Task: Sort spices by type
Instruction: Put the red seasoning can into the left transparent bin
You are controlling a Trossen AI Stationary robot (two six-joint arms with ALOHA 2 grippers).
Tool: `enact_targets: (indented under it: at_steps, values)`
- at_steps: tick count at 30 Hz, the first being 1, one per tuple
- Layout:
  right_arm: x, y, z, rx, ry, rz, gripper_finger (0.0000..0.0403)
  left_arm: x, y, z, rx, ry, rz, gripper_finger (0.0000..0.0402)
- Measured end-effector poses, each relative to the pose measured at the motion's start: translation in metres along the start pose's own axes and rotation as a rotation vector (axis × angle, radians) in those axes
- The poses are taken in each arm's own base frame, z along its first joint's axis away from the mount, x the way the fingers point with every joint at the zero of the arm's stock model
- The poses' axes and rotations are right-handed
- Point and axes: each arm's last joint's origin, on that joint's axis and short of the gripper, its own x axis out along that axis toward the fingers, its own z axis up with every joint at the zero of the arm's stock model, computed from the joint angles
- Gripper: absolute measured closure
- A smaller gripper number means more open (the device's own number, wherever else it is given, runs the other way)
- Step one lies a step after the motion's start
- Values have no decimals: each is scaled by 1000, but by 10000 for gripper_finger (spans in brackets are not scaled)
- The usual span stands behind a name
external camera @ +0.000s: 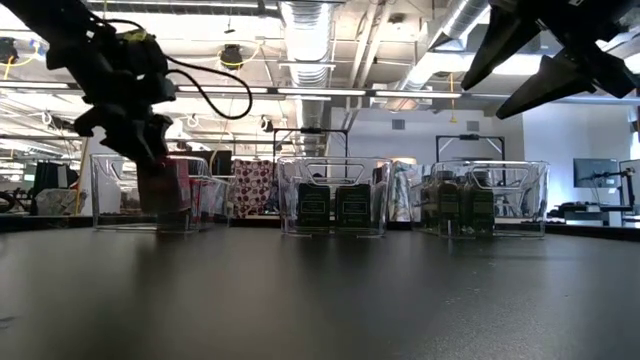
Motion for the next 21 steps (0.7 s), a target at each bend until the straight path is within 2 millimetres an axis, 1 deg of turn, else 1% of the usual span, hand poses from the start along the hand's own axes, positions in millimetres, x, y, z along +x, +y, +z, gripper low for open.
enact_targets:
  at_steps: [9, 21]
  values:
    - [0, 0, 0, -7, 1, 1, 117, 17, 7, -2, -47, 26, -43, 185]
    - [0, 1, 0, -4, 5, 4, 117, 23, 15, -8, -126, 33, -56, 185]
